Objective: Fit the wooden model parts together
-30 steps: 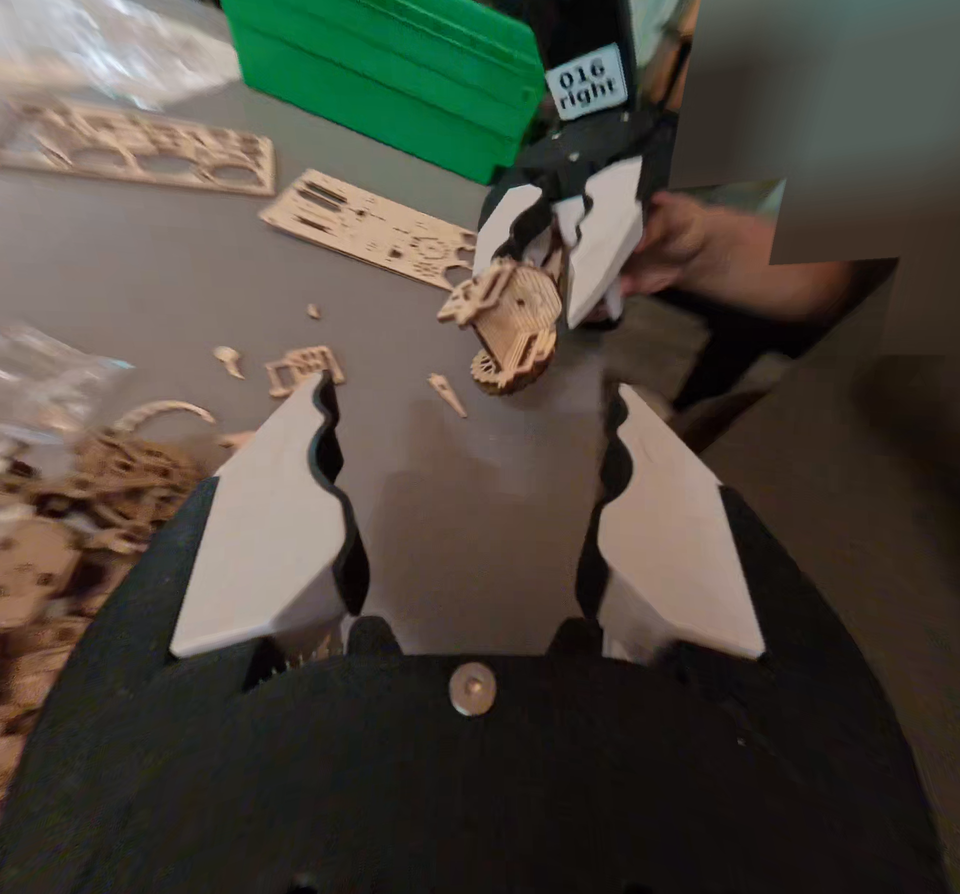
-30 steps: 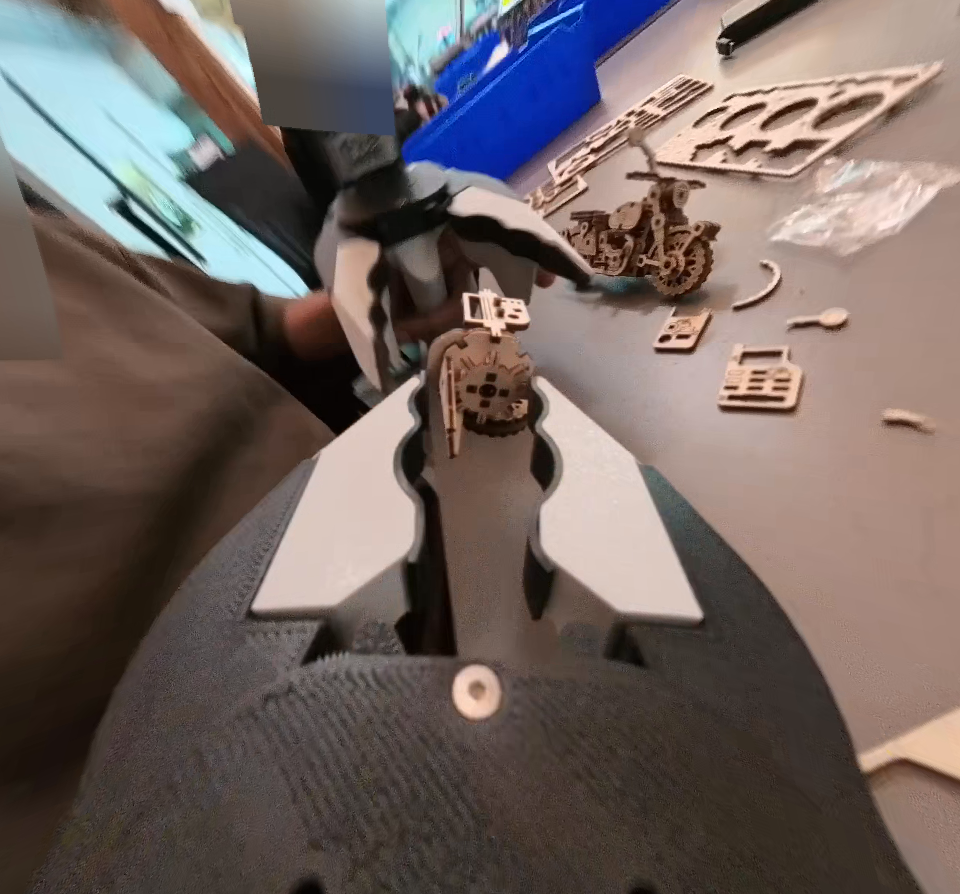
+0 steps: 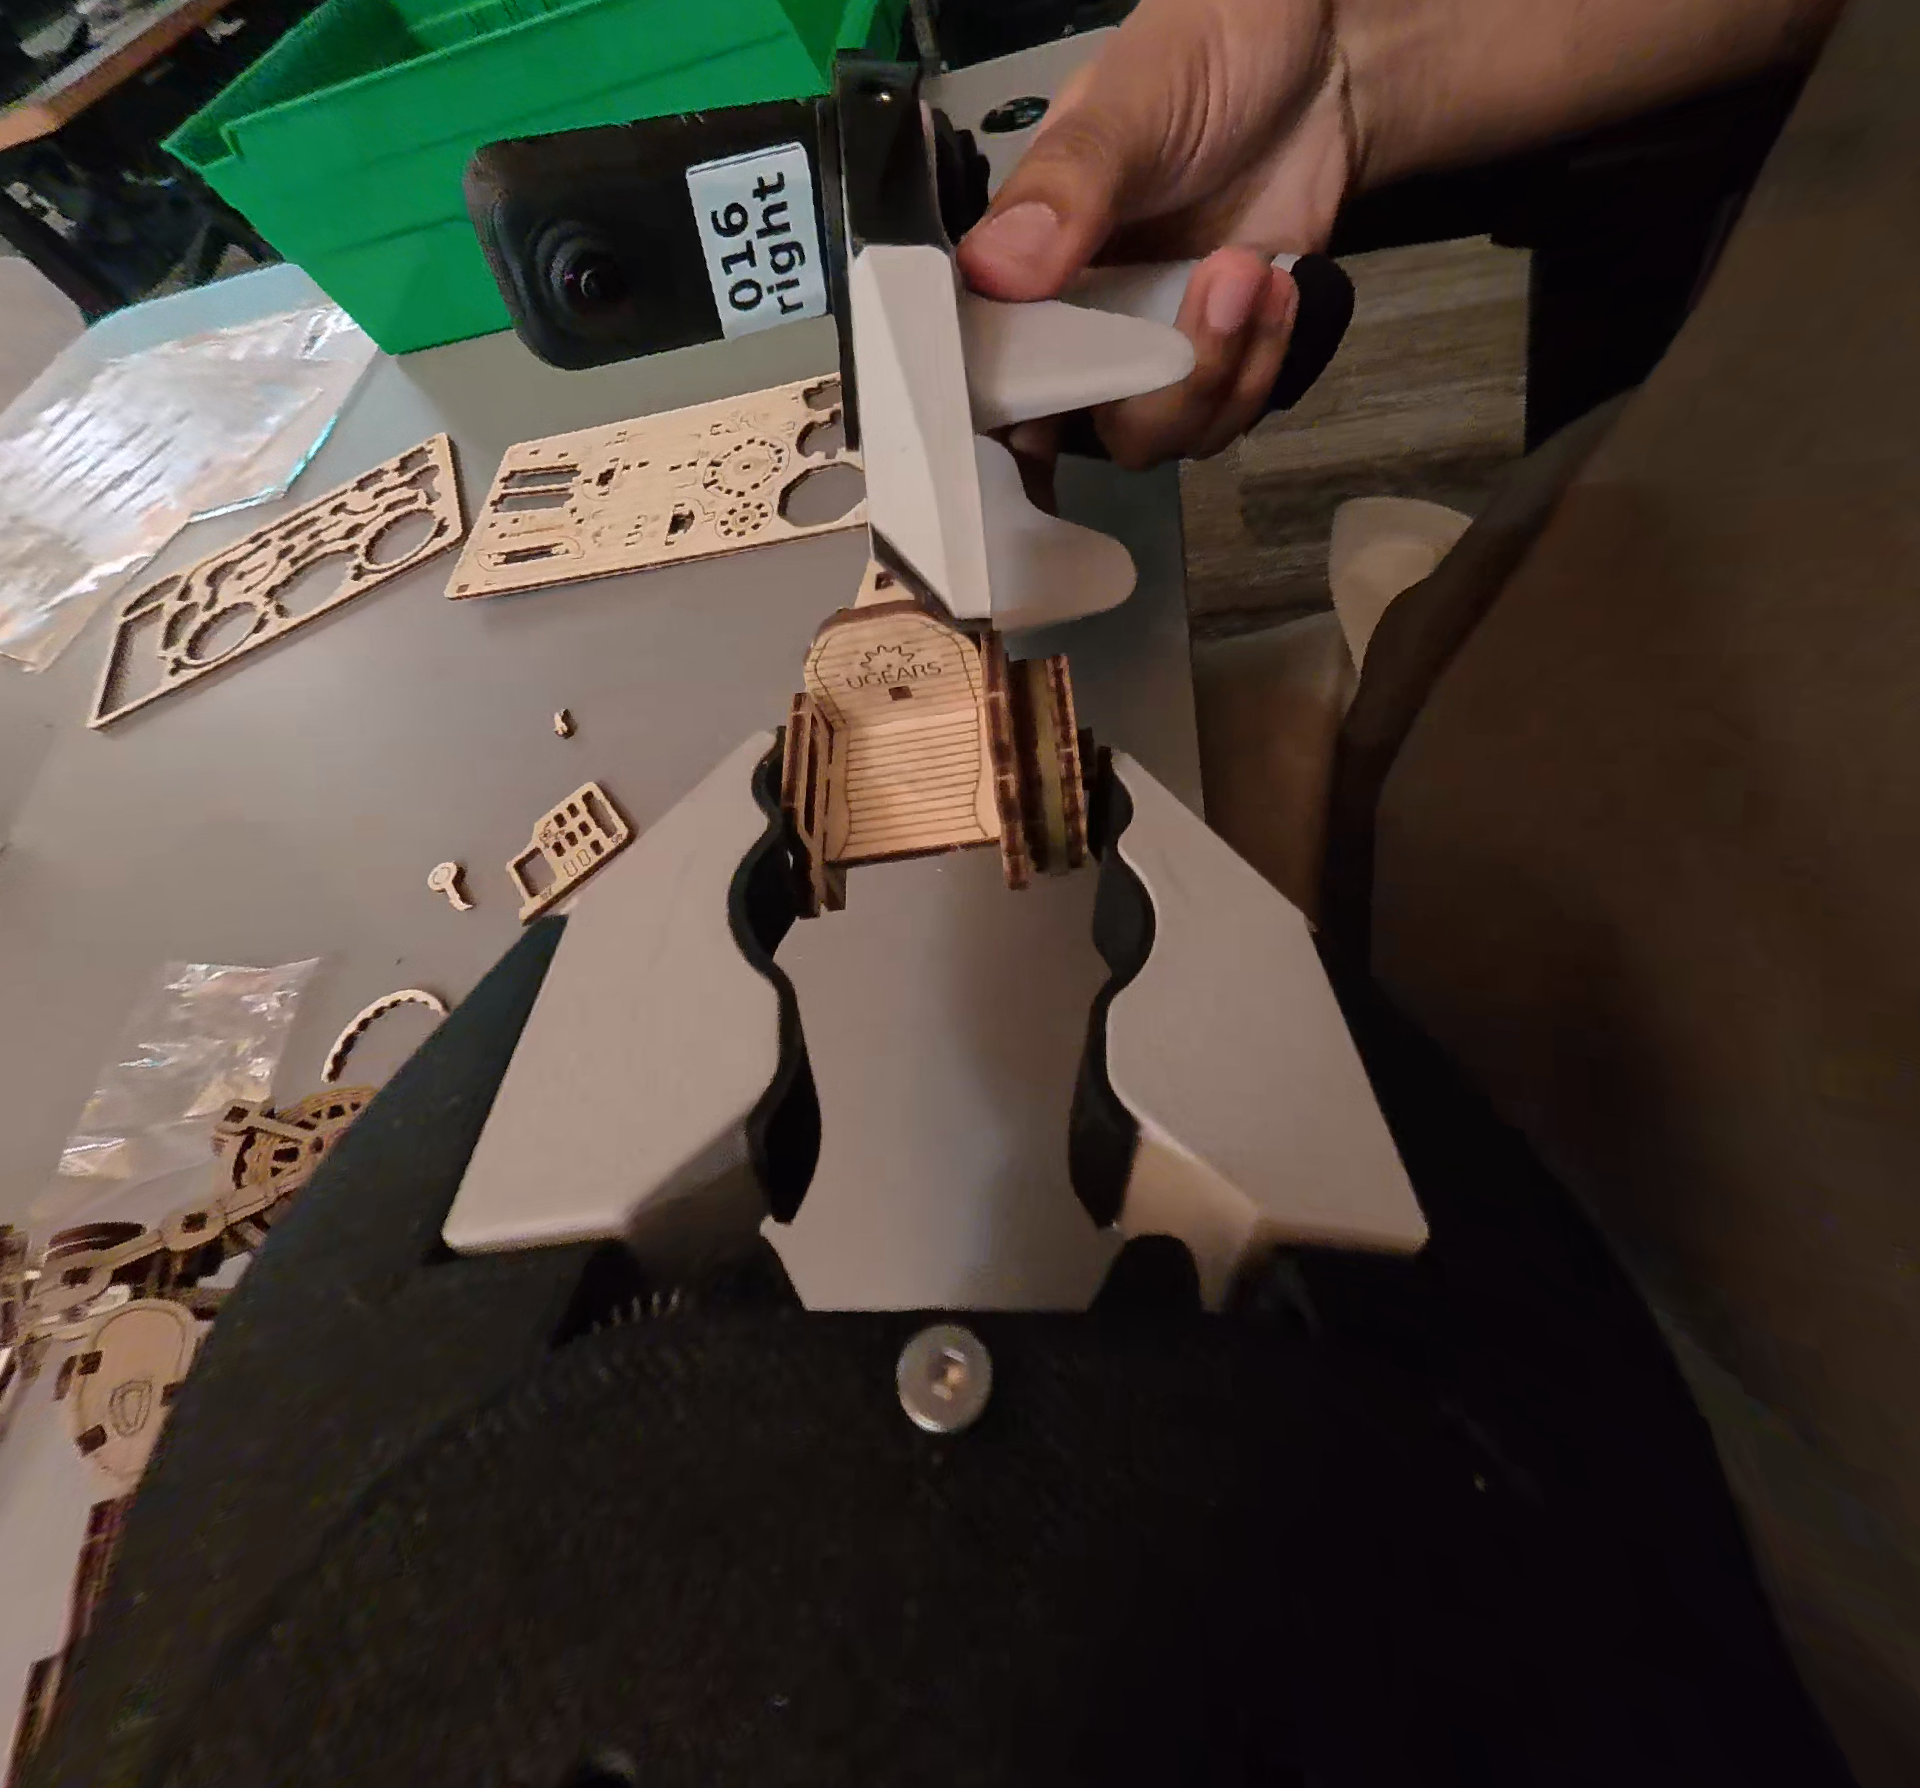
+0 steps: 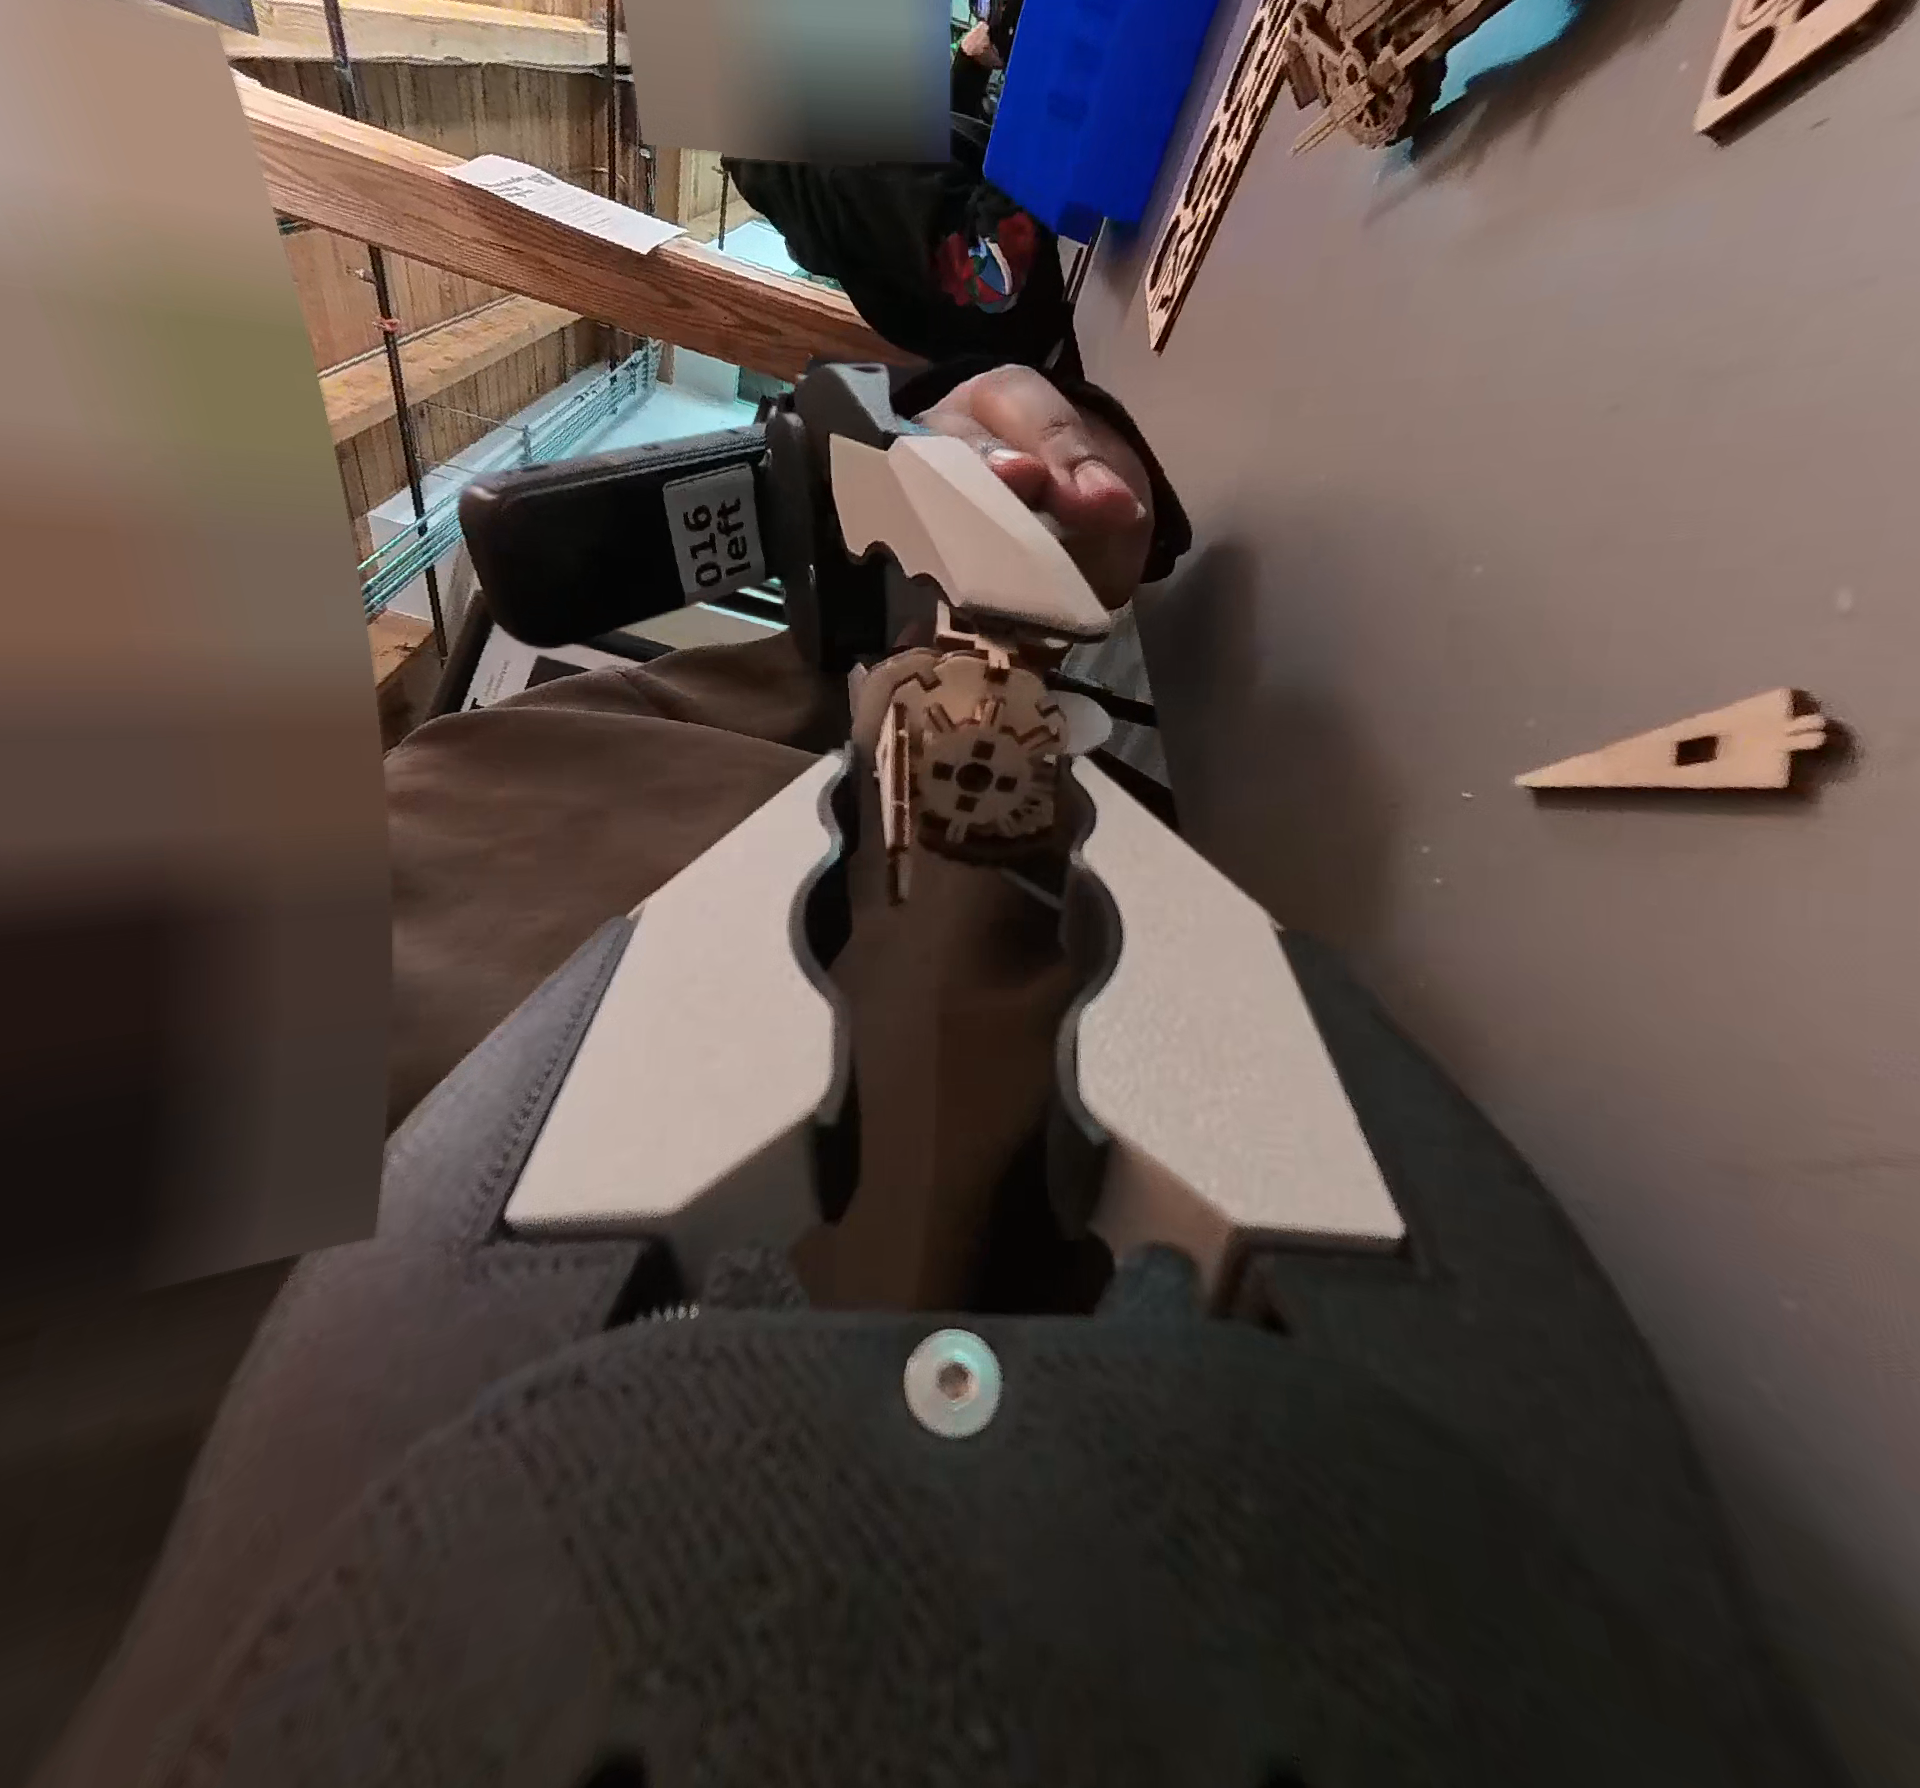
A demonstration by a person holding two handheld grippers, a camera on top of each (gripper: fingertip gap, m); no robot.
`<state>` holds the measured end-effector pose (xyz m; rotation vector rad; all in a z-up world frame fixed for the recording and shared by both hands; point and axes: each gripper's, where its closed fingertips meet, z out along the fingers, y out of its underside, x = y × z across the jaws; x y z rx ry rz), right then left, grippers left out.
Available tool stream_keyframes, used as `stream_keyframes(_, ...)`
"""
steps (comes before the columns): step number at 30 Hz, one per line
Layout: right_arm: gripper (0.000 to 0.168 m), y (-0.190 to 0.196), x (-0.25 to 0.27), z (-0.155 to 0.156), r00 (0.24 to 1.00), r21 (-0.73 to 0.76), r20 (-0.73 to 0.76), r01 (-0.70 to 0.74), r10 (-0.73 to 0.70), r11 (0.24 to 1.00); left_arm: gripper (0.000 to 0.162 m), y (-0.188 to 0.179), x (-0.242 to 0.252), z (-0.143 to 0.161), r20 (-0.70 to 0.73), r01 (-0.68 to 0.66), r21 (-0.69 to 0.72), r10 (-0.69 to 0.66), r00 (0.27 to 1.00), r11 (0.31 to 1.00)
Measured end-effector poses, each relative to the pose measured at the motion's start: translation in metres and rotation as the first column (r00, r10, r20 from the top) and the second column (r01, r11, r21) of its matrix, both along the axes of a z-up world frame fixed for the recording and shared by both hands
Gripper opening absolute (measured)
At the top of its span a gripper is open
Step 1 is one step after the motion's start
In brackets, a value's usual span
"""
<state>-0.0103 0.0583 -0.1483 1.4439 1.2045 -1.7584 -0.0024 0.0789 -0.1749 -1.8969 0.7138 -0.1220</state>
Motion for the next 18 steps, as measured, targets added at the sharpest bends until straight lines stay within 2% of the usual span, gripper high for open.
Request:
stream_keyframes(4,0.034,0.003,0.000,0.008,0.999,-0.028,-0.033,0.005,-0.006,1.000,0.054,0.001,-0.001,0.009,0.082,-0.002,0.003,0.002,0.997,1.000)
stream_keyframes(7,0.039,0.014,-0.003,0.014,0.997,-0.043,-0.060,0.038,-0.041,0.998,0.054,0.002,-0.006,0.013,0.145,-0.023,-0.008,0.024,0.989,1.000)
stream_keyframes(12,0.043,0.032,-0.007,0.024,0.983,0.001,-0.154,0.104,-0.103,0.995,0.054,0.004,-0.013,0.018,0.256,-0.050,-0.038,0.058,0.965,0.998)
stream_keyframes(15,0.045,0.028,-0.007,0.032,0.960,0.038,-0.261,0.115,-0.102,0.993,0.054,0.005,-0.012,0.025,0.400,-0.041,-0.072,0.066,0.914,0.997)
stream_keyframes(18,0.049,0.025,-0.008,0.035,0.921,0.131,-0.378,0.155,-0.096,0.979,0.054,0.006,-0.012,0.039,0.584,-0.021,-0.091,0.070,0.809,0.996)
